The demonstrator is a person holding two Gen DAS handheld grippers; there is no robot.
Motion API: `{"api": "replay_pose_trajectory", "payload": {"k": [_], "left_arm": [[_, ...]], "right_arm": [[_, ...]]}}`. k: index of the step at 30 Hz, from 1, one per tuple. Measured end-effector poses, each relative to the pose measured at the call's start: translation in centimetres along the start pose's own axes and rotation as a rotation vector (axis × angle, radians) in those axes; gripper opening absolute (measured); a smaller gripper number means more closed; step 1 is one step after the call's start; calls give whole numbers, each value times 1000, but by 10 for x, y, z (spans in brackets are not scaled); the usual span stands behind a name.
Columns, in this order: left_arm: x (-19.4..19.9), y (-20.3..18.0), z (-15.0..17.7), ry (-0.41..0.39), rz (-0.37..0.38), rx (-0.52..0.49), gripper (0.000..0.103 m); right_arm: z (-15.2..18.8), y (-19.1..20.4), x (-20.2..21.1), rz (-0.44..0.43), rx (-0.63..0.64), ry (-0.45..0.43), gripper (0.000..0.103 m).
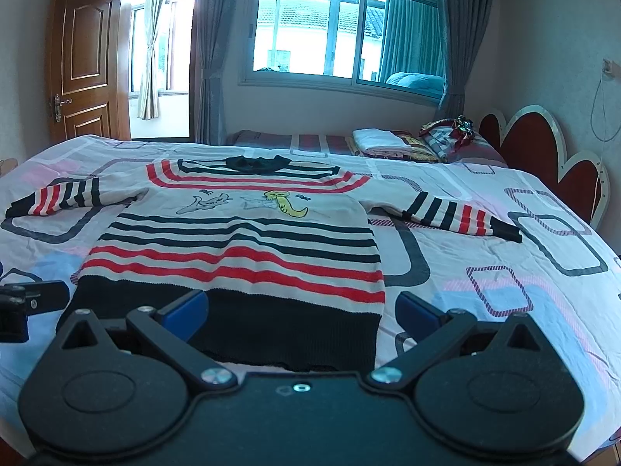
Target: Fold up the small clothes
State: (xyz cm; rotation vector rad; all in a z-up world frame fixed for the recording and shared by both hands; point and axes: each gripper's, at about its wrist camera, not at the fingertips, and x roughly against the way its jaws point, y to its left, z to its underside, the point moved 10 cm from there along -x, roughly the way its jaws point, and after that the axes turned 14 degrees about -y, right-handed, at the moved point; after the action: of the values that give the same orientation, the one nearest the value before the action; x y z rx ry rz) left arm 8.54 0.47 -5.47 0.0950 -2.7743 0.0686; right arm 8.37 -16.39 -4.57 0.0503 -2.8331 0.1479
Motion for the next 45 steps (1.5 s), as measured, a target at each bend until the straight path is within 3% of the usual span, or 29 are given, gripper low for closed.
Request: {"api": "replay_pose_trajectory", "payload": {"k": [30,34,37,39,45], "left_arm": [[-5,-2,2,20,2,2,103],[-6,5,-3,5,13,87,103],[-20,16,-5,32,5,157,103],[-35,17,-6,50,64,187,103],[-98,23,-29,23,65,112,103]], "right_arm": [[2,-2,-3,-4,-9,5,102],[2,-5,-4,-9,-10,10,103],[3,-15,-8,-5,-42,17,102],[0,-28,-12,13,-71,5,102],[-15,-89,-44,63,-248,-31,103]]}}
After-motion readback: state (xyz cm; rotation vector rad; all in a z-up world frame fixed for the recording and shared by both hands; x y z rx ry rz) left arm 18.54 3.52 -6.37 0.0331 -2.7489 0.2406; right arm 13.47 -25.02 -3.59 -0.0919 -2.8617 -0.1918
